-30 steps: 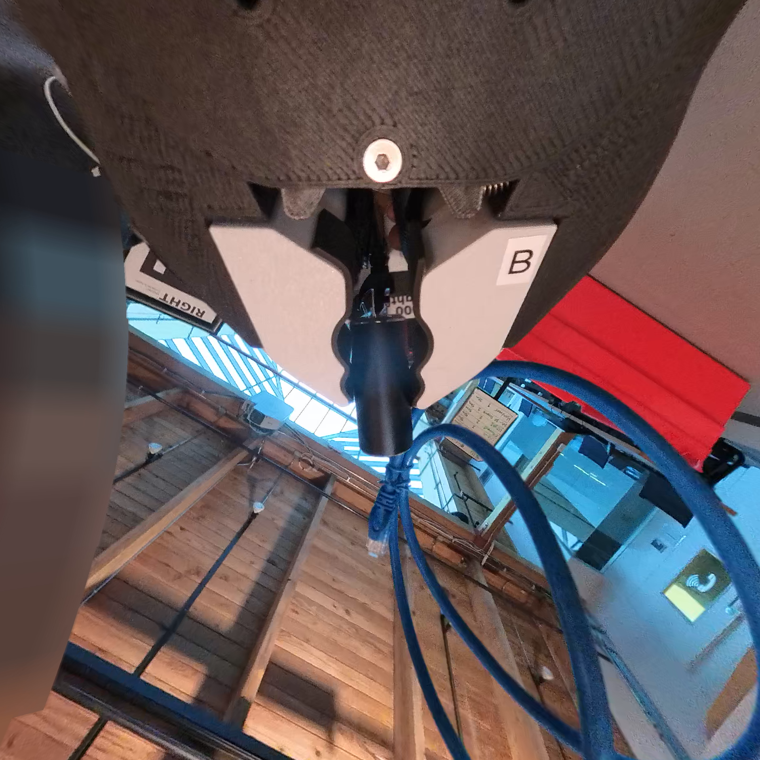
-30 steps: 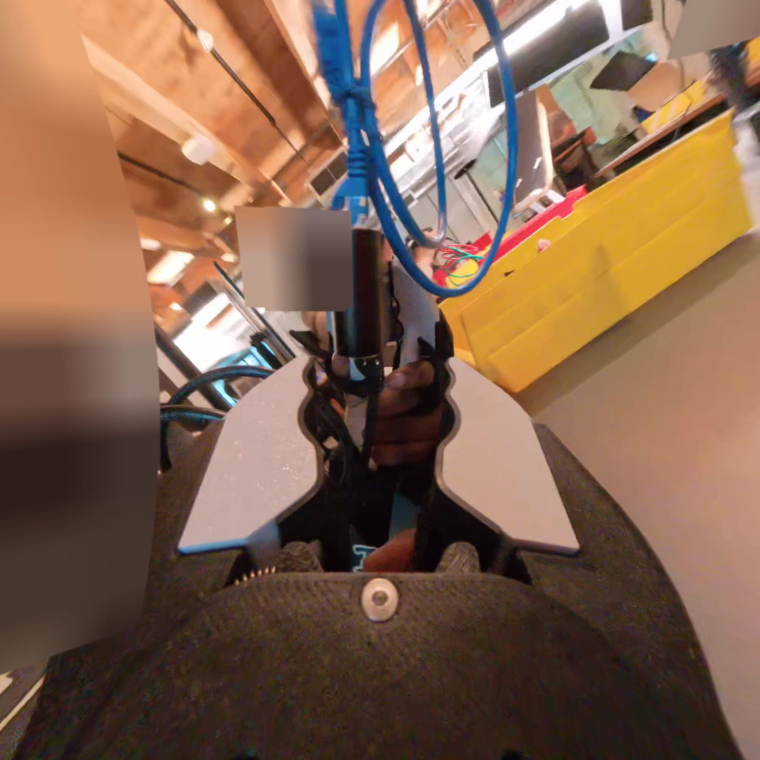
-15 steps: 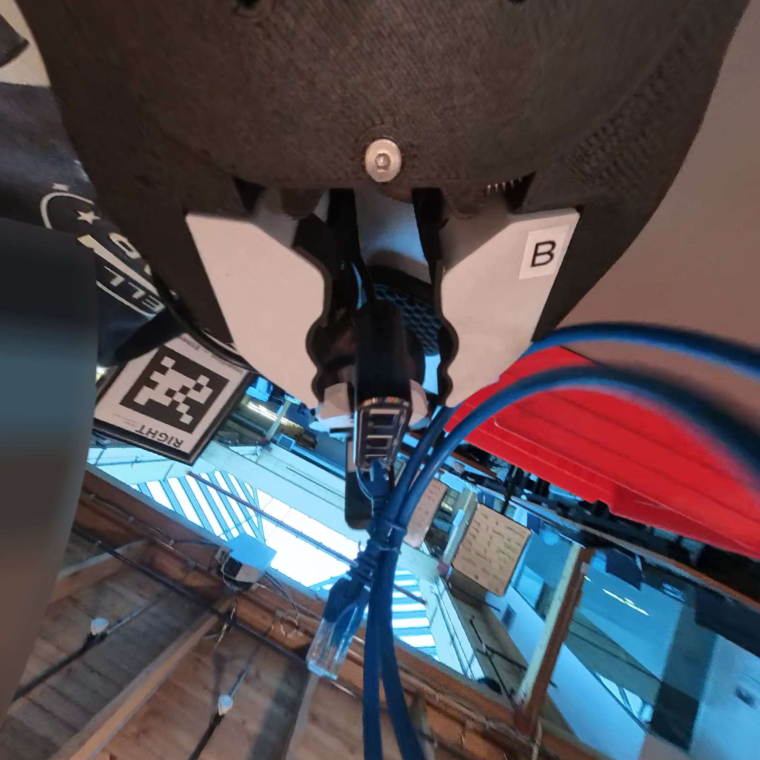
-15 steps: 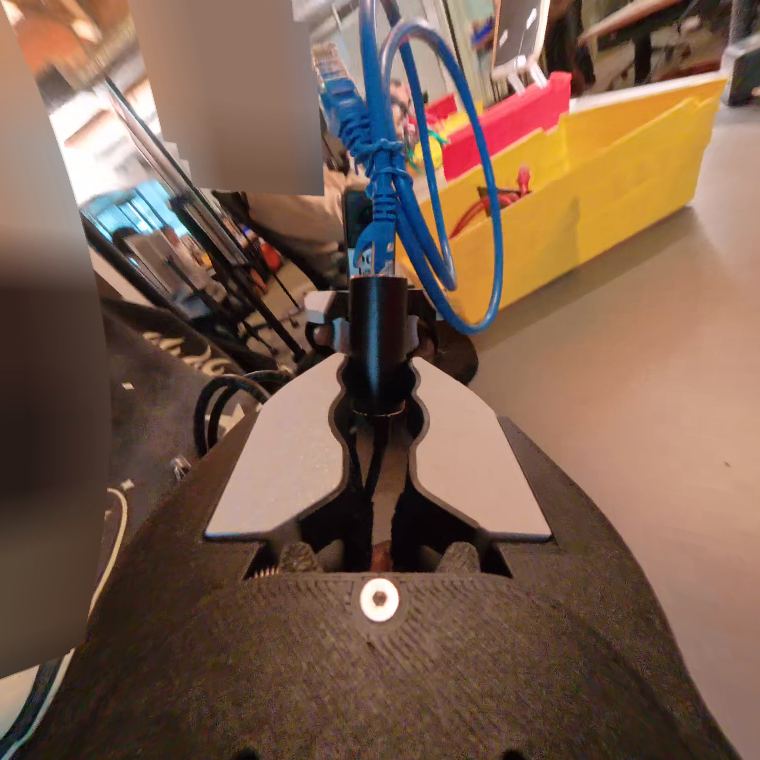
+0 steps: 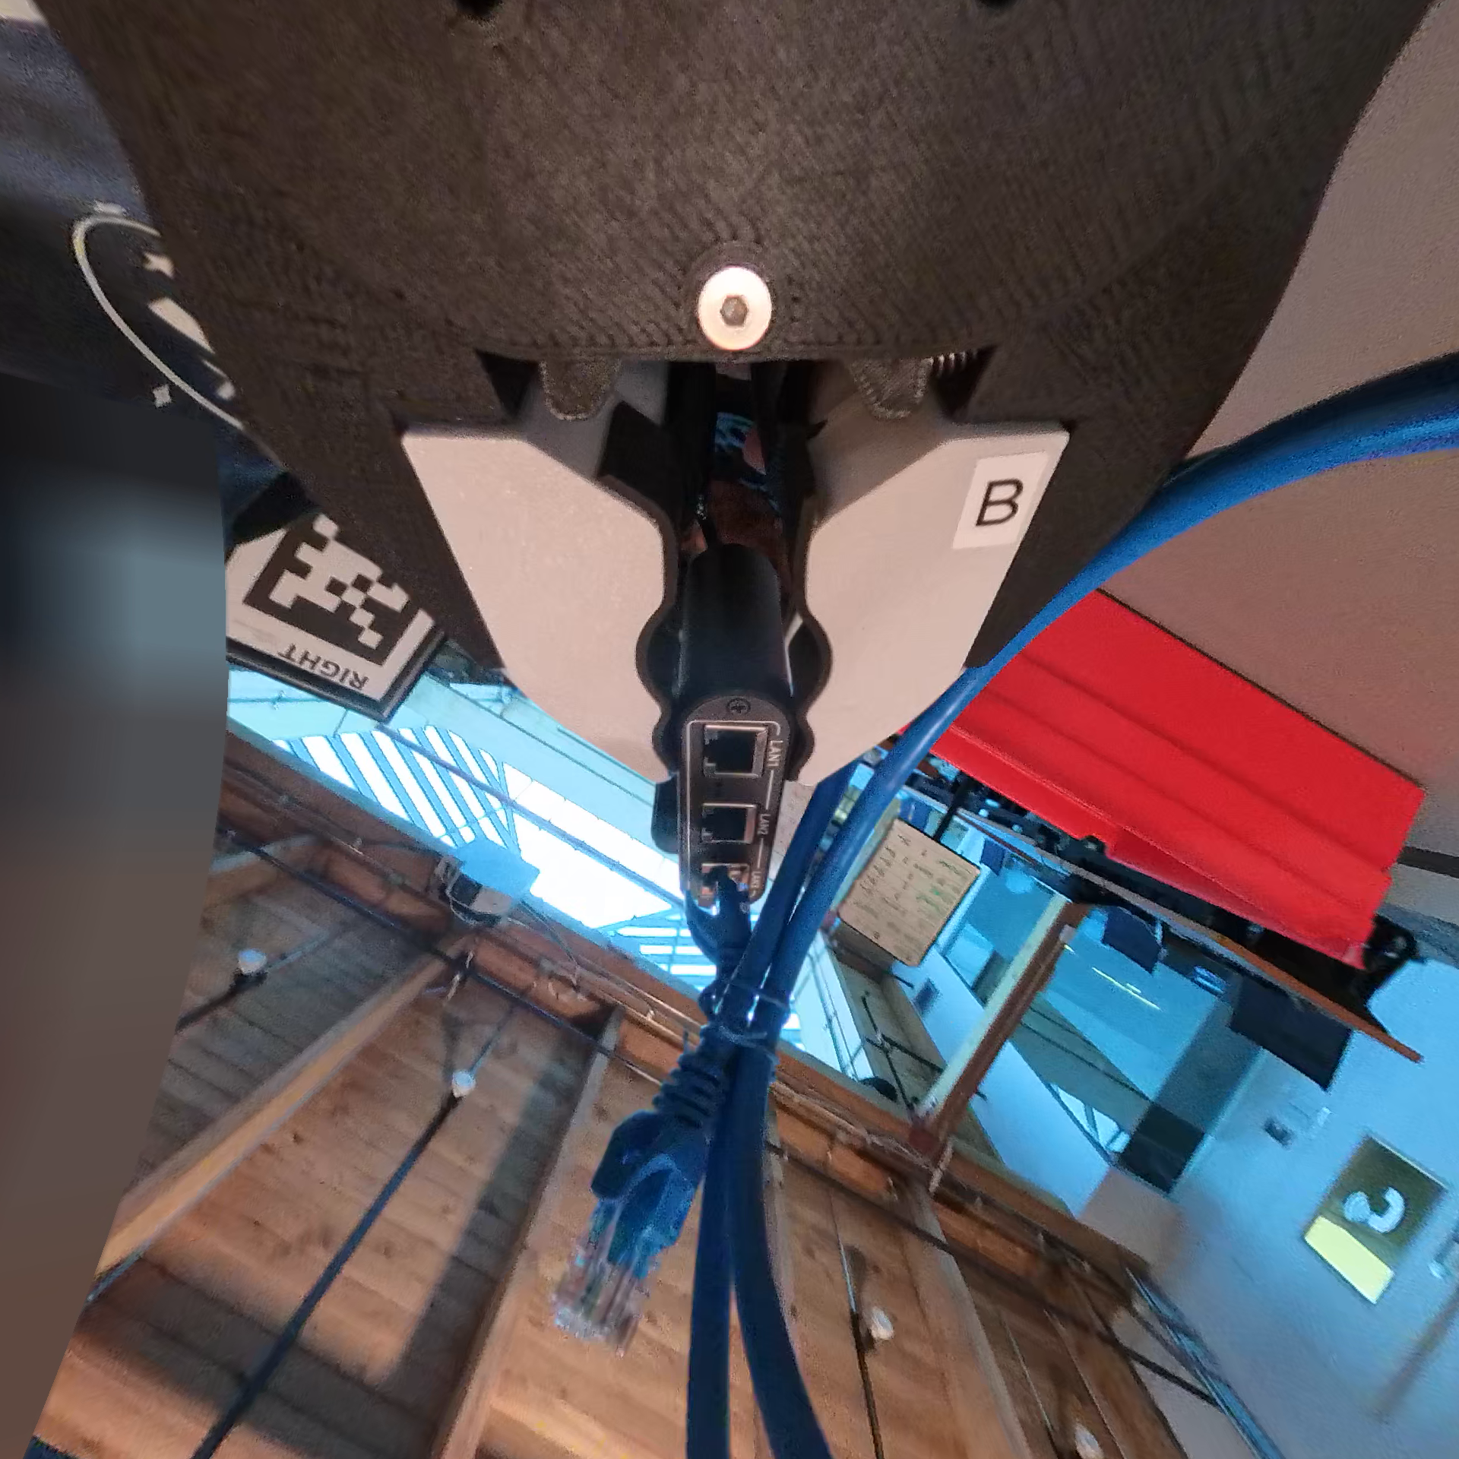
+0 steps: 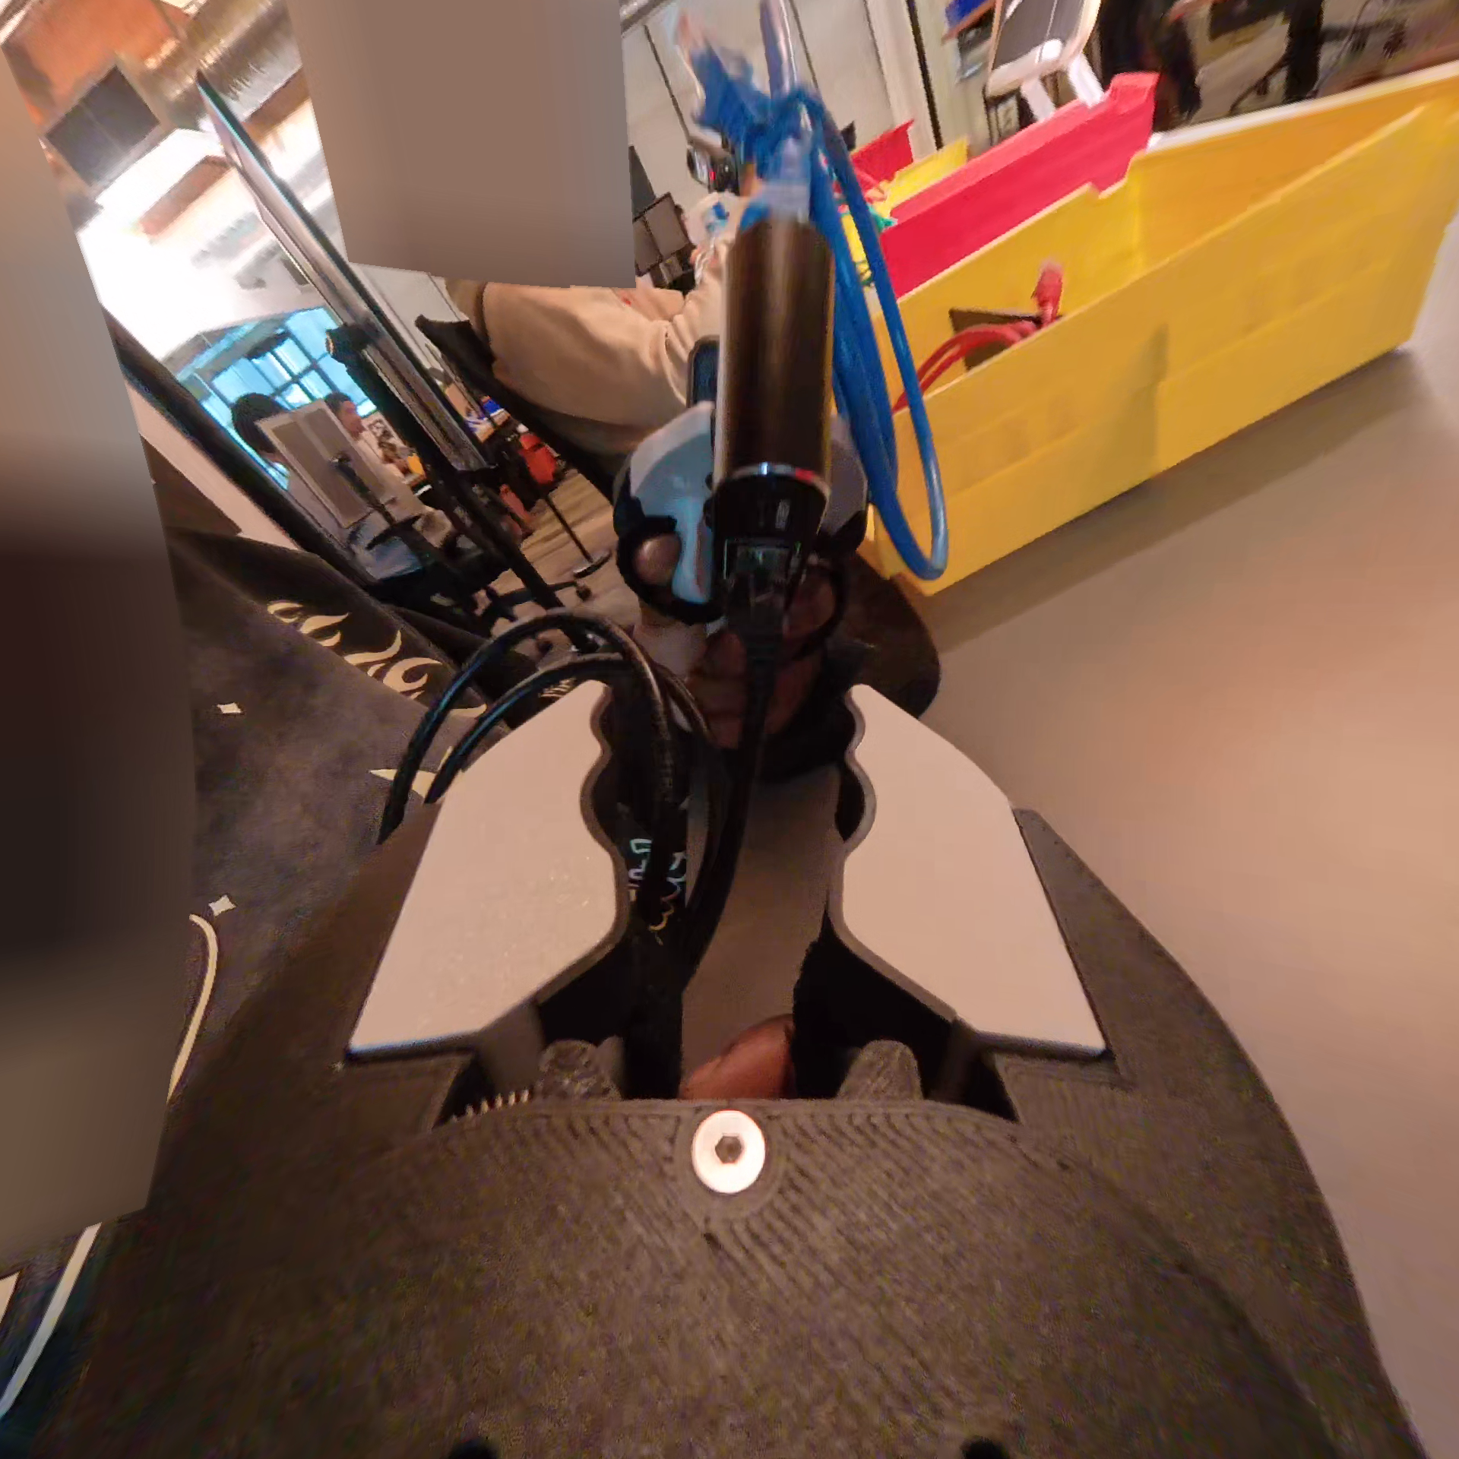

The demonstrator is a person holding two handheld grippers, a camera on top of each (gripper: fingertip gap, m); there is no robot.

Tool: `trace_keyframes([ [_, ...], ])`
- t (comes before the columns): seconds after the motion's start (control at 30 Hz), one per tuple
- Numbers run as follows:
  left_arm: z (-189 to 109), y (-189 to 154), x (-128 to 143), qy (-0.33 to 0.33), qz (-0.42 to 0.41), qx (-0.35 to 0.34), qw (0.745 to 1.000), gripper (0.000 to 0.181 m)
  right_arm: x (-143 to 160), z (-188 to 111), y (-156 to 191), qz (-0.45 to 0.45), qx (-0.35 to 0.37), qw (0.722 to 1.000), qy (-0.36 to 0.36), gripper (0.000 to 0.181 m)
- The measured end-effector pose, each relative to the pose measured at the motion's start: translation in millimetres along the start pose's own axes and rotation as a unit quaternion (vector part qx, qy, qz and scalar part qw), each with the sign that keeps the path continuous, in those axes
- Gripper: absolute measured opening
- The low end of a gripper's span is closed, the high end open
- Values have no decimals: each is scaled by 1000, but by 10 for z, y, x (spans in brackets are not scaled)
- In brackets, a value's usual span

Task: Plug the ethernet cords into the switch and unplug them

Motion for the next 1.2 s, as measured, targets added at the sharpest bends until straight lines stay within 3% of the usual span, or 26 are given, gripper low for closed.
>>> trace_keyframes([
  [0.07, -5, 29, 2, -4, 3, -14, 1000, 24, 50, 90, -35, 19, -4, 1000, 0, 46],
  [0.13, 21, 25, 58, 14, 11, -18, 1000, 24, 39, 115, -75, 27, 5, 999, -21, 16],
  [0.17, 37, 6, 77, 22, 13, -13, 1000, 25, 29, 91, -95, 24, 12, 999, -26, 10],
  [0.3, 66, 10, 156, 68, 30, -21, 997, 27, -16, -100, -78, 16, 22, 1000, 15, 9],
  [0.53, -65, 189, 87, 157, 146, -121, 969, 33, 65, -433, -356, 91, 49, 993, 59, 9],
  [0.7, -144, 100, -211, 68, 230, -134, 962, 32, 188, -461, -525, 130, 52, 987, 80, 9],
  [0.87, -322, 89, -533, -46, 273, -187, 942, 29, 325, -498, -683, 97, 137, 976, 137, 9],
  [1.03, -442, 61, -717, -79, 321, -222, 917, 28, 447, -538, -834, 62, 213, 957, 186, 10],
  [1.2, -563, 92, -877, -69, 368, -269, 888, 28, 522, -561, -925, 16, 268, 936, 228, 15],
])
Point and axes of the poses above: each gripper's, where its closed fingertips meet, z out along the fingers, x out of its underside, y = z × x across the jaws, the point moved 4 cm from there along -z, back along the fingers, and after that the axes turned 4 degrees about z, right-handed, at the moved point
